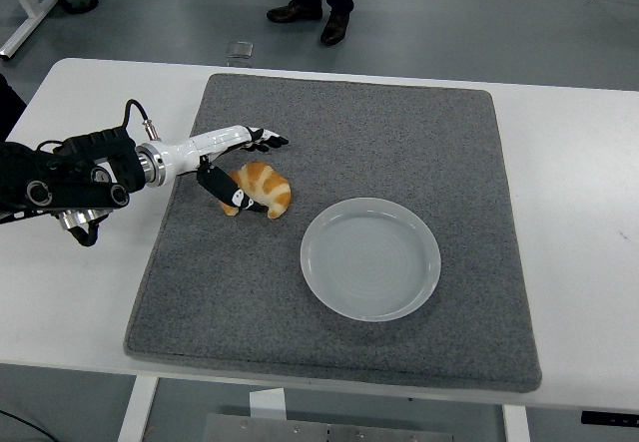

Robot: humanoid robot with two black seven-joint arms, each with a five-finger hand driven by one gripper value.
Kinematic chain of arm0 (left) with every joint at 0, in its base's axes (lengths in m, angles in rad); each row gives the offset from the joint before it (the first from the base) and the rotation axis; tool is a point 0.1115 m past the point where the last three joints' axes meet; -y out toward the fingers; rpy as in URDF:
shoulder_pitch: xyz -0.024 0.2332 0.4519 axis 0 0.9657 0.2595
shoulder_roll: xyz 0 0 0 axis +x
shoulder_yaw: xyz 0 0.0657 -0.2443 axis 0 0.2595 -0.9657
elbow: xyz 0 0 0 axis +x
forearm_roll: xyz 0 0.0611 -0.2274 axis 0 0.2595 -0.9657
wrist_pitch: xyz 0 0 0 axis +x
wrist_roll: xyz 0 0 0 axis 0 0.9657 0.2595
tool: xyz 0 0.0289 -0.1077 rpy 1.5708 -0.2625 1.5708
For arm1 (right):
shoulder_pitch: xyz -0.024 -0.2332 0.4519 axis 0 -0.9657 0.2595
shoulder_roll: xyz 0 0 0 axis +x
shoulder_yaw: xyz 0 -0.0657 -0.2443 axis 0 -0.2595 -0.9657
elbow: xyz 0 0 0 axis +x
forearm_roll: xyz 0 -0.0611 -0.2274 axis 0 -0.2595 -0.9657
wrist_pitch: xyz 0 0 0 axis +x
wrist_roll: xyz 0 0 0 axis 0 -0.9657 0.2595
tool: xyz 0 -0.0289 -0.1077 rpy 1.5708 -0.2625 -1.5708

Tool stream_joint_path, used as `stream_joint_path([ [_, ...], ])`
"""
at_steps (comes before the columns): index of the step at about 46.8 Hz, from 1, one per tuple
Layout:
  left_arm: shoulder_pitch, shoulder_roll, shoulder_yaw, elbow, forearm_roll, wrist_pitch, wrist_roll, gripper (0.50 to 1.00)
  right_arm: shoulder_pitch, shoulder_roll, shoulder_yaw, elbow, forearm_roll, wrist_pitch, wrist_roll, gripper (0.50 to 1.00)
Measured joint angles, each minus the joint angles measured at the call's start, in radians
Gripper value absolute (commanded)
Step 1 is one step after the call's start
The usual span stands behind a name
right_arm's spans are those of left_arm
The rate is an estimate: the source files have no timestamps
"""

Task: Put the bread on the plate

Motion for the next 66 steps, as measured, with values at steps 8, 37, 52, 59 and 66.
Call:
stream_joint_path([
  [8, 0.004, -0.001, -0.001, 0.008, 0.000, 0.000, -0.001, 0.966, 0.000, 0.000, 0.000, 0.000, 0.000, 0.000, 0.000, 0.952],
  [37, 0.036, -0.030, -0.017, 0.053, 0.000, 0.006, -0.016, 0.669, 0.000, 0.000, 0.000, 0.000, 0.000, -0.001, 0.000, 0.952],
  [52, 0.021, -0.015, -0.016, 0.051, 0.039, 0.003, -0.018, 0.500, 0.000, 0.000, 0.000, 0.000, 0.000, 0.000, 0.000, 0.952],
  [59, 0.015, -0.004, -0.033, 0.055, 0.040, 0.003, -0.018, 0.500, 0.000, 0.000, 0.000, 0.000, 0.000, -0.001, 0.000, 0.952],
  [66, 0.015, 0.011, -0.070, 0.065, 0.040, 0.003, -0.018, 0.500, 0.000, 0.000, 0.000, 0.000, 0.000, -0.002, -0.001, 0.952],
])
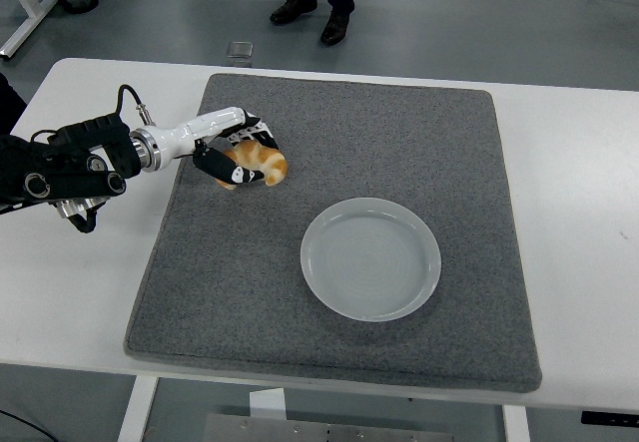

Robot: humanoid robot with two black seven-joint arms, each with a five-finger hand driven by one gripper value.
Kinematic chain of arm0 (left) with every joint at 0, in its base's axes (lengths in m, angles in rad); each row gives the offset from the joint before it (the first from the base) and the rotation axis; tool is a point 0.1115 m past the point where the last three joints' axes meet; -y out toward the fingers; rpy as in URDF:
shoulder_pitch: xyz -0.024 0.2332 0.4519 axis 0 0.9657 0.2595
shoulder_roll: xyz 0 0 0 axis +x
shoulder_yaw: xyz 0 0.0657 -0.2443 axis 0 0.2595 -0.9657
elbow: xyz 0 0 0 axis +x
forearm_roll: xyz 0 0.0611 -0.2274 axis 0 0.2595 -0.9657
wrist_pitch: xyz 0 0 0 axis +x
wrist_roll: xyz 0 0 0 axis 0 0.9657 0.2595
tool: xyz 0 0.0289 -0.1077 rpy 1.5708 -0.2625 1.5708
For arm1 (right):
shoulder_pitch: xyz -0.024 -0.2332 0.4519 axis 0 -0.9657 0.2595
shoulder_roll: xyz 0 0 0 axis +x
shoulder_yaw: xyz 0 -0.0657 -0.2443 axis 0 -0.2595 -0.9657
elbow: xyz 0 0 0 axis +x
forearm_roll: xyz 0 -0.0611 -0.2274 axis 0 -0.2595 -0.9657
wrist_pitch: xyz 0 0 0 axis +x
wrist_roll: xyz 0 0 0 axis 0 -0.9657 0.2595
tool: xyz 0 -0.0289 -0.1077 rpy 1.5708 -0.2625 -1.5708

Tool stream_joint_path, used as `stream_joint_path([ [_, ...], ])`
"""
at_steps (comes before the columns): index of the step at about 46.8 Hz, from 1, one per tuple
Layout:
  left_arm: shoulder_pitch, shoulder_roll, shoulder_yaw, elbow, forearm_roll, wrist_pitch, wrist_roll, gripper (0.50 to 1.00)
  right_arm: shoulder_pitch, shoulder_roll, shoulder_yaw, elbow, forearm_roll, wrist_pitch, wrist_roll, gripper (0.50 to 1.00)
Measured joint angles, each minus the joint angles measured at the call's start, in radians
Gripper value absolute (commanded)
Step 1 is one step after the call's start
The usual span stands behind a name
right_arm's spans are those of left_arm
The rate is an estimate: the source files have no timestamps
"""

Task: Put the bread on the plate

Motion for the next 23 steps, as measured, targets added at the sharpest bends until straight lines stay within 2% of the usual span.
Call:
stream_joint_path([
  [8, 0.000, 0.012, -0.009, 0.003, 0.000, 0.001, 0.000, 0.500, 0.000, 0.000, 0.000, 0.000, 0.000, 0.000, -0.001, 0.952],
  [14, 0.000, 0.057, -0.030, 0.019, 0.000, 0.003, 0.002, 0.500, 0.000, 0.000, 0.000, 0.000, 0.000, 0.000, -0.001, 0.952],
  [23, -0.001, 0.127, -0.059, 0.134, 0.000, 0.000, 0.002, 0.500, 0.000, 0.000, 0.000, -0.001, 0.000, 0.001, -0.001, 0.952],
])
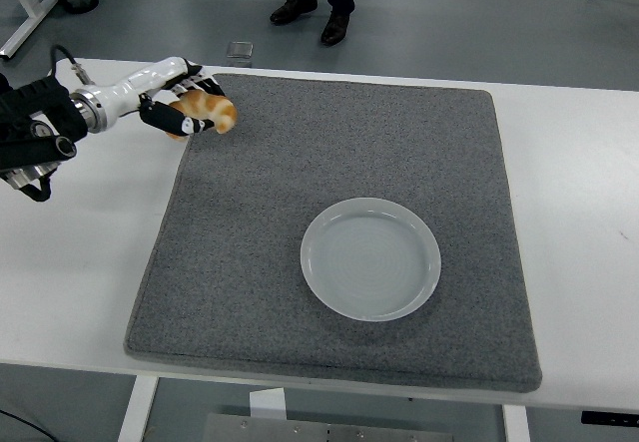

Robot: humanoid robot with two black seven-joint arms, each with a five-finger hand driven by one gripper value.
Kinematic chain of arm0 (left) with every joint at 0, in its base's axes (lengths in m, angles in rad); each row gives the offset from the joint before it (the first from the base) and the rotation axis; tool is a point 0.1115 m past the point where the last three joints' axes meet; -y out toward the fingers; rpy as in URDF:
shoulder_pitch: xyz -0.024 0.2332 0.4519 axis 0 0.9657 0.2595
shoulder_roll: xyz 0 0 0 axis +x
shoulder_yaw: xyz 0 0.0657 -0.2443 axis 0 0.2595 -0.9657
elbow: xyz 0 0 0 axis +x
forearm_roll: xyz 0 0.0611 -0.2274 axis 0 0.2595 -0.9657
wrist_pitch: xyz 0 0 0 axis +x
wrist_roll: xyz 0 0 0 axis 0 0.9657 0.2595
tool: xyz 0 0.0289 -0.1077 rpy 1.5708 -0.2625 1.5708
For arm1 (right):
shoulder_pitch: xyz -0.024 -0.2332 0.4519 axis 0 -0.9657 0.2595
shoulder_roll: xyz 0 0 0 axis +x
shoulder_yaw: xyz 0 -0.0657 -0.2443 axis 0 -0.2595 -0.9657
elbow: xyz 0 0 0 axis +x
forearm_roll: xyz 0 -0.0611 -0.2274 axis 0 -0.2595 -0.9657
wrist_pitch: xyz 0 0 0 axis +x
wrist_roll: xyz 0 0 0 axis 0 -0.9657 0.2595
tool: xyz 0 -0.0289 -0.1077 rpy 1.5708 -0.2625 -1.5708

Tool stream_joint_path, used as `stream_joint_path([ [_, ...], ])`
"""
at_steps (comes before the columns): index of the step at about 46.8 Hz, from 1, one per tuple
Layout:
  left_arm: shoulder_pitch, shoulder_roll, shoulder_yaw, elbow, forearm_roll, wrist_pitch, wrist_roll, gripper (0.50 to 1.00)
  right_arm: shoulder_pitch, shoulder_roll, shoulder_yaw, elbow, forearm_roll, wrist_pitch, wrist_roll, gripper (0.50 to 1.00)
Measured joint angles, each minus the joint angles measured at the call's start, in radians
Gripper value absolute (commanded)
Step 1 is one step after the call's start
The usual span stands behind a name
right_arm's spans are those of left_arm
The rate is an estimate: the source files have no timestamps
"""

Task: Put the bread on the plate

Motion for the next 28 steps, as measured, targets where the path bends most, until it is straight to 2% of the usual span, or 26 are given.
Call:
stream_joint_path([
  [6, -0.035, 0.006, -0.023, 0.105, 0.001, -0.014, 0.000, 0.500, 0.000, 0.000, 0.000, -0.001, 0.000, 0.001, 0.000, 0.952],
  [11, -0.103, 0.005, -0.028, 0.157, 0.001, -0.034, -0.001, 0.500, 0.000, 0.000, 0.000, -0.001, 0.000, 0.001, 0.000, 0.952],
  [21, -0.241, -0.012, -0.024, 0.144, 0.002, -0.060, 0.000, 0.500, 0.000, 0.000, 0.000, -0.001, 0.000, 0.000, 0.000, 0.952],
  [28, -0.293, -0.067, -0.022, 0.093, 0.003, -0.071, 0.001, 0.500, 0.000, 0.000, 0.001, -0.001, 0.000, 0.000, 0.000, 0.952],
])
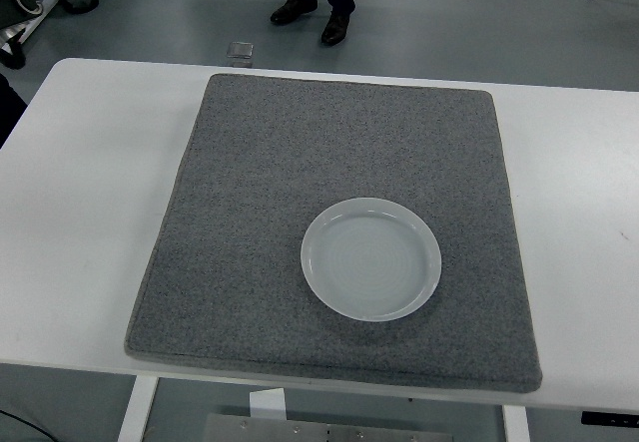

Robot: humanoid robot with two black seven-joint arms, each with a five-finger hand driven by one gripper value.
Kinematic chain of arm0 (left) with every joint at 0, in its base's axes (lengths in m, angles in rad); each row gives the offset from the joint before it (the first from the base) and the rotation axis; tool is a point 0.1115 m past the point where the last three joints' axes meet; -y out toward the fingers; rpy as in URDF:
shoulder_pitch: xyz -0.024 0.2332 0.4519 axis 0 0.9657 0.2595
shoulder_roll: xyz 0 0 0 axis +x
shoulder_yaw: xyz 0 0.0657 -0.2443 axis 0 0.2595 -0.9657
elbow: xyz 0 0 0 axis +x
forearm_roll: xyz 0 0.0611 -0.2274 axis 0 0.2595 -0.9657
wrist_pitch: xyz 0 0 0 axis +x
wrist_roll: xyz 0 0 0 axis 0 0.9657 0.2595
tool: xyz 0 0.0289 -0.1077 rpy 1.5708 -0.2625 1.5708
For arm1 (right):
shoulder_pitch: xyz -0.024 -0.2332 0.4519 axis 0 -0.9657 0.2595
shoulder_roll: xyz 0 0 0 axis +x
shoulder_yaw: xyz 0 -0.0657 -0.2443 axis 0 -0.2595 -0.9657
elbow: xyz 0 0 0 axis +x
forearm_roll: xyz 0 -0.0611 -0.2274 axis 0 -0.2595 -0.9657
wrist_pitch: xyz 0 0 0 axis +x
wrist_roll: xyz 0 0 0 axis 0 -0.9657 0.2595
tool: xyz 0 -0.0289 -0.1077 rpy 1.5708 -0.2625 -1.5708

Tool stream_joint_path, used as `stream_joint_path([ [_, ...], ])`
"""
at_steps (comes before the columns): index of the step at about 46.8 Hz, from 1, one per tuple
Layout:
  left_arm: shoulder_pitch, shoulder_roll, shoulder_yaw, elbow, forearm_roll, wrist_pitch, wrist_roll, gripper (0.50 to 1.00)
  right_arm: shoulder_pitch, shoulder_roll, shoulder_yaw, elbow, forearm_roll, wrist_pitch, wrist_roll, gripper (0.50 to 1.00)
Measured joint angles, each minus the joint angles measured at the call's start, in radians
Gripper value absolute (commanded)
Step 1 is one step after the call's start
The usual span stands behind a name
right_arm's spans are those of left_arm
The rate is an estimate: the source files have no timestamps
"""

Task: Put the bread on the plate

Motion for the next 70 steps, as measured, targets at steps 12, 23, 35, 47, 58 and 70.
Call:
stream_joint_path([
  [12, -0.044, -0.105, 0.000, -0.124, 0.001, 0.019, 0.007, 0.500, 0.000, 0.000, 0.001, 0.000, 0.000, 0.000, 0.000, 0.952],
  [23, -0.079, -0.115, 0.000, -0.399, 0.096, 0.119, 0.006, 0.500, 0.000, 0.000, 0.001, 0.000, 0.000, 0.000, 0.000, 0.952],
  [35, -0.060, -0.134, -0.002, -0.513, 0.208, 0.160, 0.004, 0.500, 0.000, 0.000, 0.001, 0.000, 0.000, 0.001, 0.000, 0.952],
  [47, 0.057, -0.165, -0.003, -0.540, 0.424, 0.233, -0.003, 0.500, 0.000, 0.000, 0.001, 0.000, 0.000, 0.001, 0.000, 0.952],
  [58, 0.194, -0.211, -0.003, -0.524, 0.496, 0.308, -0.041, 0.500, 0.000, 0.000, 0.000, -0.003, 0.000, 0.000, 0.000, 0.952],
  [70, 0.270, -0.250, -0.003, -0.451, 0.541, 0.338, -0.064, 0.500, 0.000, 0.000, -0.001, -0.003, 0.000, 0.000, 0.000, 0.952],
])
